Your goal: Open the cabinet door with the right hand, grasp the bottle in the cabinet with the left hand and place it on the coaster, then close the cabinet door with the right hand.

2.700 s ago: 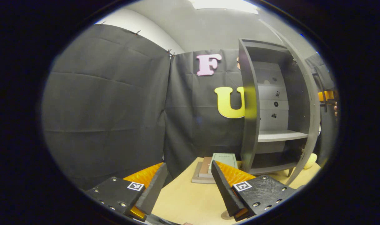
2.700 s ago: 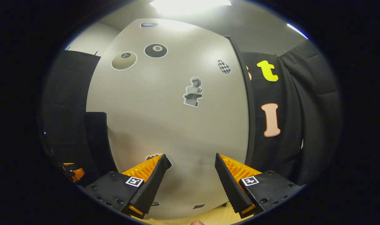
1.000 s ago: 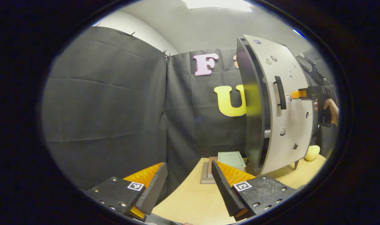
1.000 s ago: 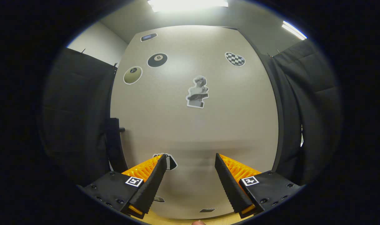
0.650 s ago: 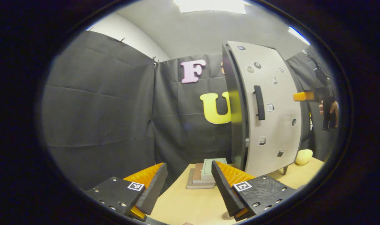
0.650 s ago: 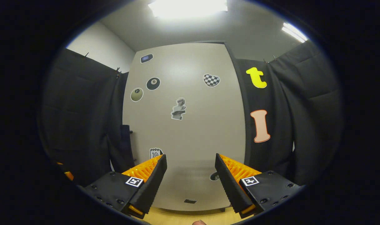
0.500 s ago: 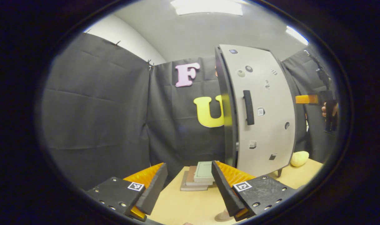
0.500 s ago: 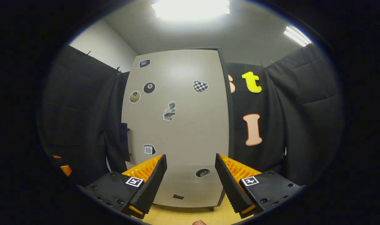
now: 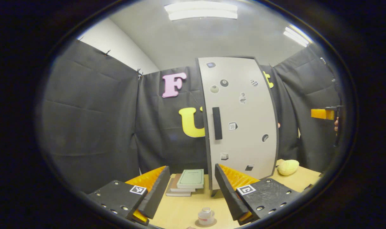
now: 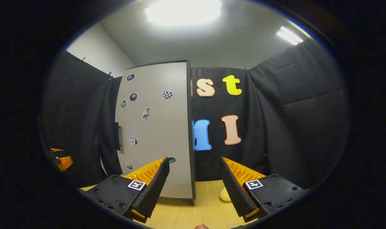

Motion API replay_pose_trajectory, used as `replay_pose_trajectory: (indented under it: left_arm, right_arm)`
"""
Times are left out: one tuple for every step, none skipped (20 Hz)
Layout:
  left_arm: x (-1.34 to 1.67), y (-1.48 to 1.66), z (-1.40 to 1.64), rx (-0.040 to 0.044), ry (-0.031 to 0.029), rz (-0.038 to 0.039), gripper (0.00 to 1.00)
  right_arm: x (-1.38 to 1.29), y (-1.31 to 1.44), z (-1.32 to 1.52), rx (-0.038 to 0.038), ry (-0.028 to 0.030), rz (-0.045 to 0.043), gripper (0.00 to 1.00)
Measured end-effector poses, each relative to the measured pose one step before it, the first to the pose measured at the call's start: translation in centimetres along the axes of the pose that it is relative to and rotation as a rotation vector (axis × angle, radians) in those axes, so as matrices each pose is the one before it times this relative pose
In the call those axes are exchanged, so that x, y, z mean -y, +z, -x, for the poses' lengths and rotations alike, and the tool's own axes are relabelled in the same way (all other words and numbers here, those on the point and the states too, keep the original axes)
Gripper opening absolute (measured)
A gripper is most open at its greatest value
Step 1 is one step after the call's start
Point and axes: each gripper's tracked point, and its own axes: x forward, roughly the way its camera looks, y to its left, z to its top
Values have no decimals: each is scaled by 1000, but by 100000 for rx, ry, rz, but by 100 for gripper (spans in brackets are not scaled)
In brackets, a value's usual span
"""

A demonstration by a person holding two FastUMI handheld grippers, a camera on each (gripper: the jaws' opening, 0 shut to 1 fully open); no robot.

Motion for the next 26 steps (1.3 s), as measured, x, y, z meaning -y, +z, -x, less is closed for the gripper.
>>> replay_pose_trajectory:
  left_arm:
    - [526,251,474,176,52,-228,85]
    - [501,207,511,-103,249,-303,85]
    - [503,111,186,-88,295,-326,85]
    - [345,81,168,-214,137,-162,85]
    - [454,54,164,-160,-482,57,85]
    - [269,48,218,-207,-618,125,85]
    - [149,-50,254,-225,-654,-91,85]
    - [-44,14,52,89,-516,-276,85]
    - [-73,96,31,353,-695,-28,85]
    - [-45,22,-207,258,-933,291,85]
    - [-200,-66,-408,-498,-898,395,85]
    - [-184,-15,-124,-286,-641,96,85]
    - [-319,325,-179,744,-158,-353,87]
    - [-540,183,-84,650,510,-631,85]
    - [-354,-27,-89,97,78,-349,85]
    - [-18,-12,-1,280,-692,55,88]
    - [-120,-27,-287,129,-528,38,85]
    - [-182,-85,-77,-184,-155,-173,85]
    - [-254,-148,-106,-352,80,43,85]
    - [-127,-112,-39,-293,-112,492,85]
    - [-72,-76,-128,-257,40,621,85]
    - [-179,49,-64,-11,116,398,85]
    - [-161,-80,-26,-136,438,87,85]
    - [-195,-45,33,-106,208,78,87]
    - [-161,-77,68,-377,302,153,85]
    - [-204,-89,-51,-451,335,225,87]
  right_arm:
    - [900,-221,782,-81,-577,368,98]
    - [683,-150,660,-26,-288,343,98]
    - [694,-288,711,50,-454,312,98]
    - [552,-255,615,93,-504,631,98]
    - [584,-427,626,10,-974,745,98]
    - [436,-462,588,-470,-1186,484,98]
    - [285,-558,681,-1011,-845,-139,98]
    - [-36,-401,593,-806,-437,-768,98]
    - [22,-435,479,-380,-700,-842,98]
    - [-34,-262,330,-441,-1118,-879,98]
    - [25,-218,296,-146,-1288,-1236,98]
    - [-288,-12,257,129,-291,-1588,98]
    - [-431,56,295,696,623,-1255,98]
    - [-275,-18,-44,164,-37,-325,98]
    - [9,-181,-64,-722,-786,16,98]
    - [-232,41,-27,22,-139,-198,98]
    - [-203,161,80,564,-115,-20,98]
    - [-171,67,-57,655,-320,402,98]
    - [3,-38,-41,369,-582,854,98]
    - [-94,-19,-62,-87,-567,986,98]
    - [-114,-95,97,-348,206,574,98]
    - [-206,-55,-35,-278,450,155,98]
    - [33,15,2,-158,333,-56,98]
    - [-43,104,31,186,100,-3,98]
    - [10,70,-55,283,-110,229,98]
    - [-104,45,-45,120,114,209,98]
